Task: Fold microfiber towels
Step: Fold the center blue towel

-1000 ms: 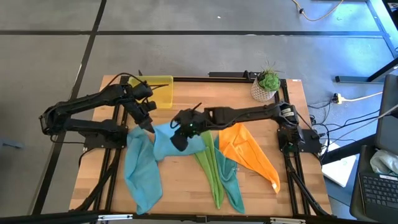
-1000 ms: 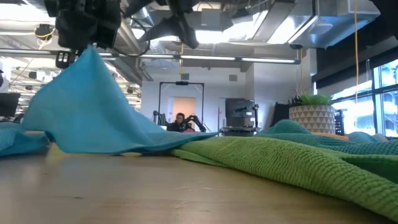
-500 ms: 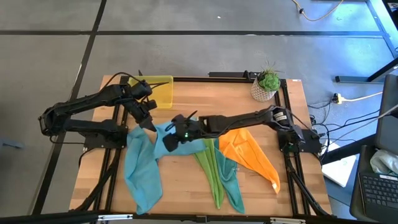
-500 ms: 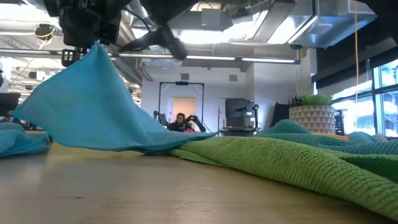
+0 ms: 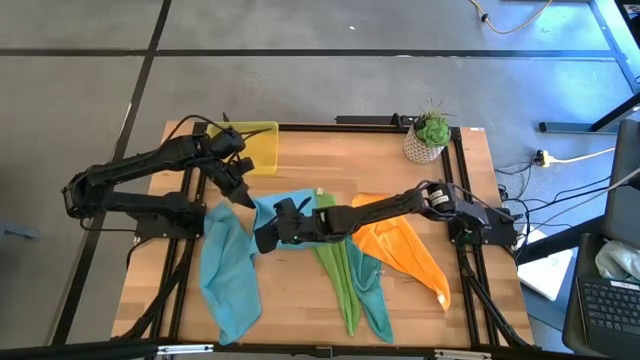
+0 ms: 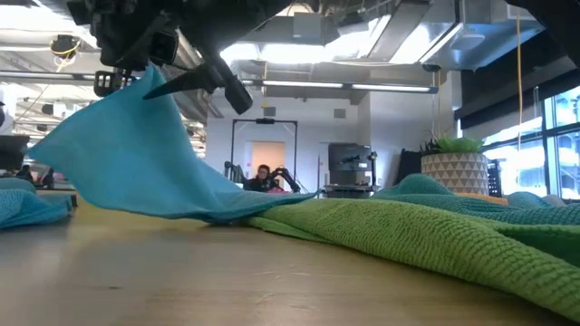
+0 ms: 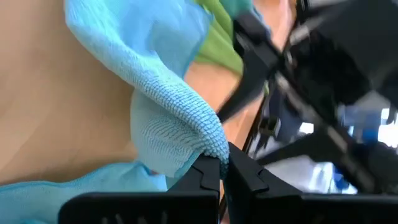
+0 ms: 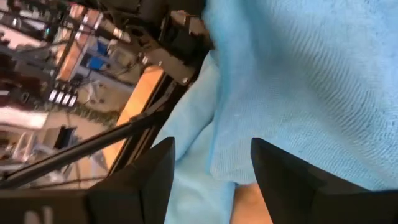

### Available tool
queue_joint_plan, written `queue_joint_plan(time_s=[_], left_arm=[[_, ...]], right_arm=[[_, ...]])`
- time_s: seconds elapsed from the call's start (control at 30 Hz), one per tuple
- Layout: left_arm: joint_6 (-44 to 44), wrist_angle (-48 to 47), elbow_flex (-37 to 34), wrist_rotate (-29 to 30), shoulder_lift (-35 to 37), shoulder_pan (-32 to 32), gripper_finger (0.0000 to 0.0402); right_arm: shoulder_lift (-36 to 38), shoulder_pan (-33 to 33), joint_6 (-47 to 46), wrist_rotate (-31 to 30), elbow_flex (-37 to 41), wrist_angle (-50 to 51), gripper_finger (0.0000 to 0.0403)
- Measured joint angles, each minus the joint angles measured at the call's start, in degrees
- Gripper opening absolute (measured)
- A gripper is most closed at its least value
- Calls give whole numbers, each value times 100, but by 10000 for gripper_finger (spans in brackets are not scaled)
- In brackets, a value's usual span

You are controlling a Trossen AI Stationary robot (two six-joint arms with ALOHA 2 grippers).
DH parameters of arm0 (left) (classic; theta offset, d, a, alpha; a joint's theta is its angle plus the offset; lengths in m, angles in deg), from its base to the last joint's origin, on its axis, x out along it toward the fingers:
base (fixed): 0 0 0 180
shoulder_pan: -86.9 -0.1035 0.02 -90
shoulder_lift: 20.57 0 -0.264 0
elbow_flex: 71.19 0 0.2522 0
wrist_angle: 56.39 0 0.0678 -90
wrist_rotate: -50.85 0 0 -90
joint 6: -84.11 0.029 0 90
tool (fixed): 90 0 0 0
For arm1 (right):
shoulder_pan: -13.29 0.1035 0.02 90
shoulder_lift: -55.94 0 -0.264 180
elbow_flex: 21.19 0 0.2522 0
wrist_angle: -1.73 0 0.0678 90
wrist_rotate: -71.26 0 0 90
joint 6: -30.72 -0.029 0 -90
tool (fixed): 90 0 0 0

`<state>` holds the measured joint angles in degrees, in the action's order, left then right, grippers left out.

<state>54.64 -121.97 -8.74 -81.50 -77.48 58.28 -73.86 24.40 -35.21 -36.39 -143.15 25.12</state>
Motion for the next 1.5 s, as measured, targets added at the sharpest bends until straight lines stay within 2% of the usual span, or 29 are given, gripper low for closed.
queue_joint_plan(time_s=[0.2,0.3,0.6,0.77,0.9,1.0,1.2,1.37,1.5], left_arm=[[-832,615,0,237,-2,211,0],[-1058,635,0,441,-2,351,0],[-1641,897,0,803,-4,797,0],[-1711,1029,0,844,-2,918,0],[-1709,1138,0,844,-2,962,0],[-1696,1161,0,844,-2,962,0],[-1661,1145,0,707,5,962,0],[-1647,992,-9,415,80,1119,0],[-1359,578,-9,294,201,1453,0]], right_arm=[[-79,171,-150,-883,-2,-6,212],[-190,197,-184,-1092,-2,-151,212],[-664,186,-495,-1040,0,-425,212],[-756,191,-545,-768,0,-364,206],[-762,218,-369,-590,0,-279,176],[-762,219,-113,-293,0,-89,134],[-762,246,388,582,0,390,16],[-584,371,883,1285,-11,1107,9],[-208,538,1385,1538,-15,2044,7]])
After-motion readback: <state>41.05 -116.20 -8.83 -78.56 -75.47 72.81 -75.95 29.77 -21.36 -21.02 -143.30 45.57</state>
